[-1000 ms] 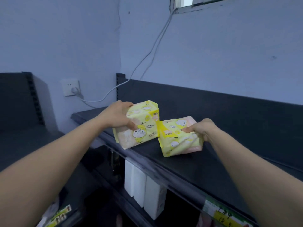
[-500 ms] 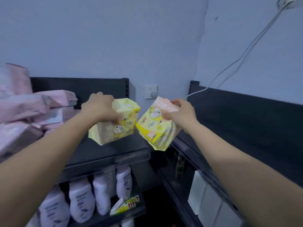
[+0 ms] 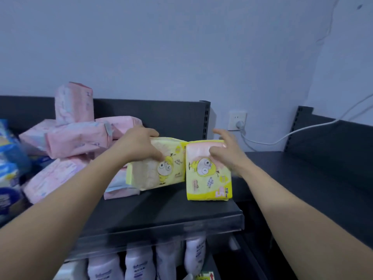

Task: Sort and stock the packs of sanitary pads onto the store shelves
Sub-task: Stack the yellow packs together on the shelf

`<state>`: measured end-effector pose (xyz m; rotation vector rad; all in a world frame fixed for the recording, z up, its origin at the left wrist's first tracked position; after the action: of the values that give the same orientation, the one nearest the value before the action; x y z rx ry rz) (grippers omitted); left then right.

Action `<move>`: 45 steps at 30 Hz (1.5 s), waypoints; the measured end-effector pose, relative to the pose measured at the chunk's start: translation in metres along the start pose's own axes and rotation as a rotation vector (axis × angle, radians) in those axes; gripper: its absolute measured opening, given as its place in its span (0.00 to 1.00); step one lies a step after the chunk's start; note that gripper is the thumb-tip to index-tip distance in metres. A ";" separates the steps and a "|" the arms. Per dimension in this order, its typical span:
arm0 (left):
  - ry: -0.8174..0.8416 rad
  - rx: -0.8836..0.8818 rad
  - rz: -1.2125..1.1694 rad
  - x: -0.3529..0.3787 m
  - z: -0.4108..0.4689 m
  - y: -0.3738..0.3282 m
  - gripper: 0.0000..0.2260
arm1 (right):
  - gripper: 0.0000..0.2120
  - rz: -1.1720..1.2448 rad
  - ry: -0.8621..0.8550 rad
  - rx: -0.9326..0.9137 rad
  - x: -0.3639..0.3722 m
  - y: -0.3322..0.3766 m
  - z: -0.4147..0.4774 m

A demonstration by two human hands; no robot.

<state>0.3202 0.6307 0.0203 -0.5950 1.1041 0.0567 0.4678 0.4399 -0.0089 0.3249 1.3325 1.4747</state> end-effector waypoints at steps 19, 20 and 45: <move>-0.309 -0.253 -0.748 0.097 -0.033 0.024 0.36 | 0.55 0.488 0.042 0.170 0.042 -0.084 -0.025; -0.329 -0.267 -0.791 0.099 -0.038 0.027 0.36 | 0.55 0.479 0.015 0.151 0.038 -0.081 -0.025; -0.440 -0.311 -0.595 0.065 -0.045 0.060 0.23 | 0.39 -0.055 0.144 -0.165 -0.021 -0.015 -0.035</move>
<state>0.2936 0.6439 -0.0740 -1.1126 0.4632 -0.1535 0.4567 0.4011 -0.0244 0.0761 1.3120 1.5732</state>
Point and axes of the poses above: each hand's wrist, its own z-axis towards the middle knuckle, its own x-axis out of the palm, y = z × x, the point moved 10 cm from there along z, towards the middle knuckle, and after that the axes turned 1 degree about z, right-handed, at the moved point
